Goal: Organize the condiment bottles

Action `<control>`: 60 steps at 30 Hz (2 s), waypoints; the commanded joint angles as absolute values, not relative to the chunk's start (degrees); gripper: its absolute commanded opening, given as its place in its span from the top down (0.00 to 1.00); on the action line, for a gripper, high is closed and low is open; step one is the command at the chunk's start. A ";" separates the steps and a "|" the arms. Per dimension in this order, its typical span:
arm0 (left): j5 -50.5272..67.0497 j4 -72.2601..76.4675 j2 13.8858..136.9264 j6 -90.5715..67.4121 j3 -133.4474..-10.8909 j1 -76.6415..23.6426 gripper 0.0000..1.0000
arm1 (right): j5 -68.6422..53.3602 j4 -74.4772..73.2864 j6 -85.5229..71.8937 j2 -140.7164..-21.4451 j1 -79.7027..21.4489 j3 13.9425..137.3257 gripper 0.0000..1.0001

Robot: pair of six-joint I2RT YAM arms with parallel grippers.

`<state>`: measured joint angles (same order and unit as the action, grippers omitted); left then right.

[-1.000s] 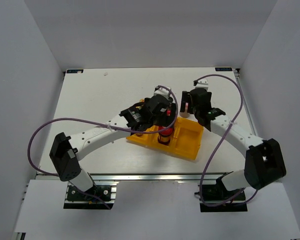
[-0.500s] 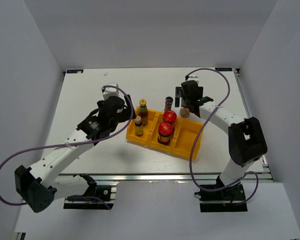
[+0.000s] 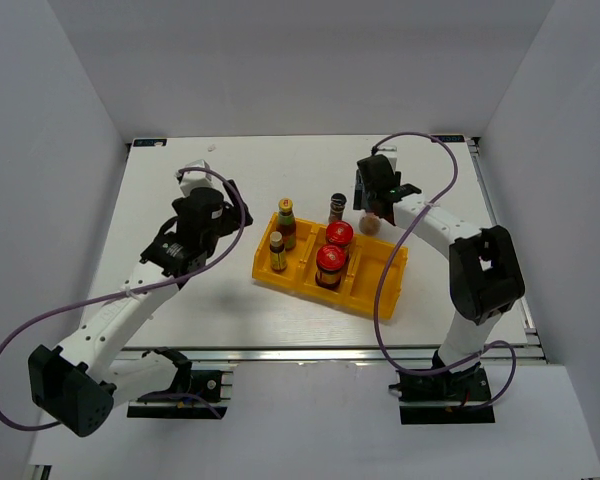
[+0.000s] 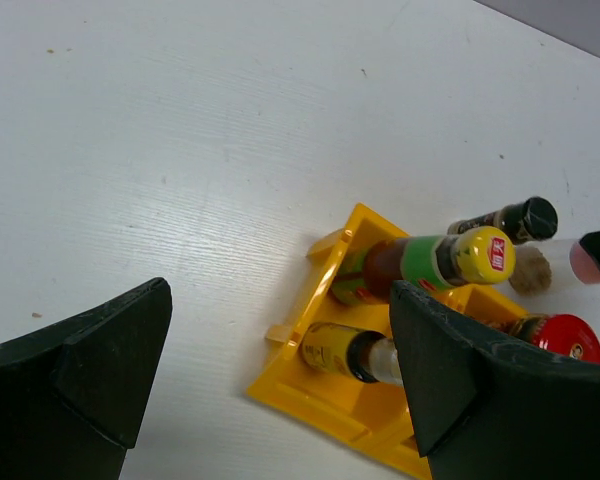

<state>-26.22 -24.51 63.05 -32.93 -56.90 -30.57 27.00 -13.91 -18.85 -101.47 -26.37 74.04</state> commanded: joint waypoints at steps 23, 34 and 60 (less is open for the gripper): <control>-16.35 -21.62 63.01 -32.96 -53.88 -25.14 0.02 | 24.27 -19.77 -15.82 -74.28 -26.02 68.57 0.69; -12.40 -20.21 66.44 -33.49 -53.53 -24.17 0.02 | 12.05 -27.25 -18.54 -56.52 -26.37 54.95 0.72; -11.95 -20.30 64.51 -32.96 -50.63 -24.08 0.02 | 18.36 -17.31 -18.28 -66.71 -27.07 47.37 0.62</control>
<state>-11.55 -20.60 66.87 -33.43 -51.05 -24.47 14.15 -20.67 -19.00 -66.46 -26.41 47.77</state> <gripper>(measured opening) 0.983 0.554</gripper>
